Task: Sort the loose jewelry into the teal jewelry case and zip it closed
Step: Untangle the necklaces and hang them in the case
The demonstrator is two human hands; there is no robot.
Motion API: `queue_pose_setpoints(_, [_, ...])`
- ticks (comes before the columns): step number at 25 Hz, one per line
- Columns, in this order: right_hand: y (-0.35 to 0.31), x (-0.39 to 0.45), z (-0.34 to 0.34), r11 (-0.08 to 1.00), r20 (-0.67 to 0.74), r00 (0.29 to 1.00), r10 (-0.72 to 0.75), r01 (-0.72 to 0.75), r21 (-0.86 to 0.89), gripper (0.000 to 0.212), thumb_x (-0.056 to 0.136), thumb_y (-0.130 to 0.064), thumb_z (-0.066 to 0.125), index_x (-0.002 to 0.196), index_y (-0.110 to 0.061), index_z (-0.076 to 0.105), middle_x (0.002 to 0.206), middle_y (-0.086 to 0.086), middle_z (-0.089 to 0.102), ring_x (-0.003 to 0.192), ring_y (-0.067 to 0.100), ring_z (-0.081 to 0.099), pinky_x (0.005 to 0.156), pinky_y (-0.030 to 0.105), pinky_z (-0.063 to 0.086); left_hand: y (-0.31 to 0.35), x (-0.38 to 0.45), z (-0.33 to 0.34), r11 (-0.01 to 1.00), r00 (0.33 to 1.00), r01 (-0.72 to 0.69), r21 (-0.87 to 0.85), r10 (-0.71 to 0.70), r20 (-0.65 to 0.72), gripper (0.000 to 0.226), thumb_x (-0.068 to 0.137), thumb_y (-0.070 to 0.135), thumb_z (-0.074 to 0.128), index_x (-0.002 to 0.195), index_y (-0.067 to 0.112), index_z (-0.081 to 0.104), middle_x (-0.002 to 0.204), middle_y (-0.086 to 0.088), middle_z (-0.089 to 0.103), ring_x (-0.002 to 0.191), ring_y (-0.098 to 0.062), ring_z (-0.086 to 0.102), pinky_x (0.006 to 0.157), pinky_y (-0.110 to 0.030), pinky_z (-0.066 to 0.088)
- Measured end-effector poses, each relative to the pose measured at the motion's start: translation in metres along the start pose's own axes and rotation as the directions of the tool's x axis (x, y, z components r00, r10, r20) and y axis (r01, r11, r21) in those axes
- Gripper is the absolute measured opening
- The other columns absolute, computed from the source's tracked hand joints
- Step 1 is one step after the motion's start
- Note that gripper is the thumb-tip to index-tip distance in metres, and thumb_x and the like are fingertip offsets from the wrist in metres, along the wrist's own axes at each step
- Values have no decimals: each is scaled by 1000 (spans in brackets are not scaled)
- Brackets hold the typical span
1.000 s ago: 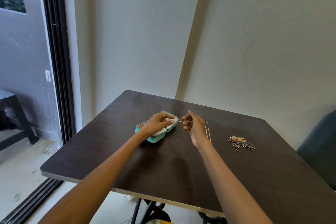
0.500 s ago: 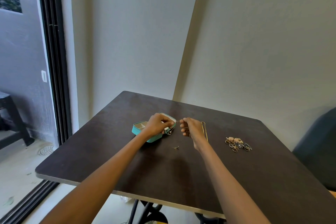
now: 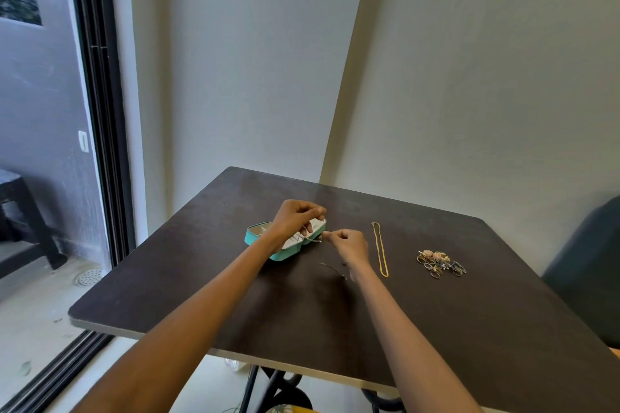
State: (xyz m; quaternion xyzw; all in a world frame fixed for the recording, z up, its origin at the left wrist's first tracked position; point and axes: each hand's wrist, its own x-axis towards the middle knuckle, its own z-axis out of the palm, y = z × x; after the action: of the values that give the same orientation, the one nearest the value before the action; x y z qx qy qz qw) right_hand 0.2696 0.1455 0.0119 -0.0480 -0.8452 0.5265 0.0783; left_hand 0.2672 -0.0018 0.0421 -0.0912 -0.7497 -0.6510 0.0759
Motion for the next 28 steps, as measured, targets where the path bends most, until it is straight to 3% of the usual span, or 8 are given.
queue_pose_setpoints(3, [5, 3, 2, 995, -27, 998, 56, -58, -81, 33, 80, -38, 70, 54, -20, 59, 56, -5, 57, 58, 14, 51, 59, 35, 45, 5, 3, -2, 995, 1000, 11, -97, -11, 4, 21, 91, 18, 59, 103, 5, 70, 83, -1, 69, 56, -7, 53, 53, -15, 48])
queue_pose_setpoints(8, [16, 6, 1, 988, -35, 994, 107, -110, -111, 25, 81, -34, 66, 63, -17, 61, 65, 0, 68, 62, 17, 63, 76, 44, 57, 8, 7, -7, 976, 1000, 25, -216, -24, 10, 13, 91, 16, 58, 94, 13, 70, 83, -1, 69, 63, -10, 56, 60, -19, 51])
queue_pose_setpoints(11, [13, 4, 3, 992, -7, 994, 107, -106, 66, 19, 89, -27, 60, 74, -16, 63, 71, -2, 69, 74, 14, 63, 82, 38, 53, 6, 7, -8, 964, 999, 43, -262, -39, 23, 14, 93, 15, 55, 91, 15, 69, 86, -3, 68, 70, -12, 59, 65, -23, 51])
queue_pose_setpoints(13, [4, 1, 5, 954, -13, 992, 128, -120, 273, 18, 91, -23, 56, 75, -15, 60, 71, -2, 65, 71, 13, 58, 75, 31, 48, 2, 8, -8, 955, 998, 60, -291, -54, 28, 16, 94, 15, 54, 89, 14, 69, 88, -3, 68, 76, -13, 59, 66, -24, 51])
queue_pose_setpoints(16, [-10, 2, 5, 843, -48, 983, 178, -128, 523, 22, 92, -15, 53, 69, -13, 53, 65, 0, 49, 60, 10, 45, 60, 24, 41, -1, 9, -9, 945, 996, 80, -318, -67, 51, 18, 95, 14, 52, 88, 10, 68, 88, -5, 69, 79, -16, 61, 70, -26, 52])
queue_pose_setpoints(20, [-17, 5, -1, 607, -33, 968, 248, -129, 784, 26, 95, -12, 46, 69, -12, 49, 65, 3, 50, 59, 12, 49, 59, 23, 46, -3, 8, -9, 910, 993, 119, -396, -103, 62, 19, 96, 9, 47, 87, 7, 63, 72, -9, 65, 72, -21, 64, 72, -31, 56])
queue_pose_setpoints(24, [-18, 3, -4, 454, 17, 967, 254, -135, 881, 30, 97, -16, 44, 67, -15, 44, 57, 0, 43, 53, 12, 41, 52, 23, 42, -8, 7, -8, 948, 993, 114, -296, -101, 58, 17, 97, 11, 47, 90, 9, 62, 71, -8, 58, 63, -14, 58, 62, -23, 55])
queue_pose_setpoints(28, [-23, 2, -4, 392, 24, 979, 204, -104, 914, 30, 98, -18, 45, 67, -16, 43, 53, -3, 43, 48, 9, 40, 42, 19, 34, -11, 6, -5, 994, 983, 38, 105, -56, 176, 12, 95, 10, 52, 98, 11, 63, 71, -3, 59, 60, -10, 56, 63, -20, 53])
